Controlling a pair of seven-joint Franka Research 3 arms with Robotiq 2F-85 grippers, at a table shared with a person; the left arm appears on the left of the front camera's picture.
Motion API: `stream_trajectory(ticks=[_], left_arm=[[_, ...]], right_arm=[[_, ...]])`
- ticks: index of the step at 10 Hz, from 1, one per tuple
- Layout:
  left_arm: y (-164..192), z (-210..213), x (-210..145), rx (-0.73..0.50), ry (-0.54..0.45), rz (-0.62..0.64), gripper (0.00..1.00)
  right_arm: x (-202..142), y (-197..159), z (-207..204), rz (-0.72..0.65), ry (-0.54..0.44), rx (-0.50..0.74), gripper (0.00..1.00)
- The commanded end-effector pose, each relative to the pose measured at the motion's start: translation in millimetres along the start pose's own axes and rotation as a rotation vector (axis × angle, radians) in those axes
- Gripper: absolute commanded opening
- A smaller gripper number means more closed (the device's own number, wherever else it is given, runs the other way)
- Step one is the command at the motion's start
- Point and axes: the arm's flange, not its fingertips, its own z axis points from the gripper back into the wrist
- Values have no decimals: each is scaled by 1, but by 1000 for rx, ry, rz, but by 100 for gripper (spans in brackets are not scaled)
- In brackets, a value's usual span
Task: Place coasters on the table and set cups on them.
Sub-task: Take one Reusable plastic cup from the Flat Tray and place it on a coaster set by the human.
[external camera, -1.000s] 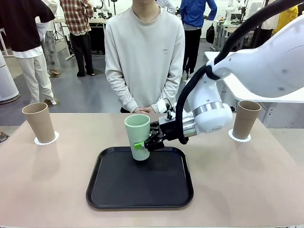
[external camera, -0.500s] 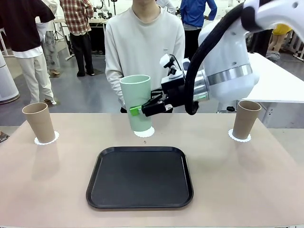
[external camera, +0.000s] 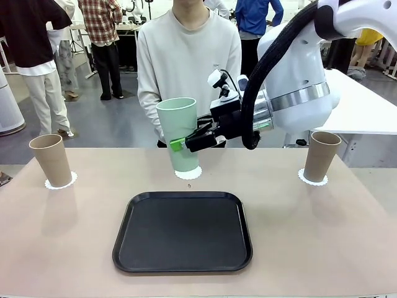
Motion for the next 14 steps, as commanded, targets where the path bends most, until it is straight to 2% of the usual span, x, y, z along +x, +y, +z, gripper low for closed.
stream_trajectory(ticks=[1, 3, 6, 8, 9, 14], left_arm=[[-2, 1, -1, -8, -3, -3, 100], [-2, 1, -1, -8, -3, -3, 100], [-2, 1, -1, -8, -3, -3, 100], [-2, 1, -1, -8, -3, -3, 100], [-2, 1, -1, -8, -3, -3, 100], [-2, 1, -1, -8, -3, -3, 100]], right_arm=[[-8, -57, -6, -13, -65, -76, 85], [-18, -112, -3, 16, -16, -76, 85], [-30, -161, -8, 62, -82, -12, 85], [-34, -169, -10, 42, -101, -4, 85], [-35, -168, -10, 28, -73, -26, 85], [-35, -166, -10, 46, -77, -18, 85]])
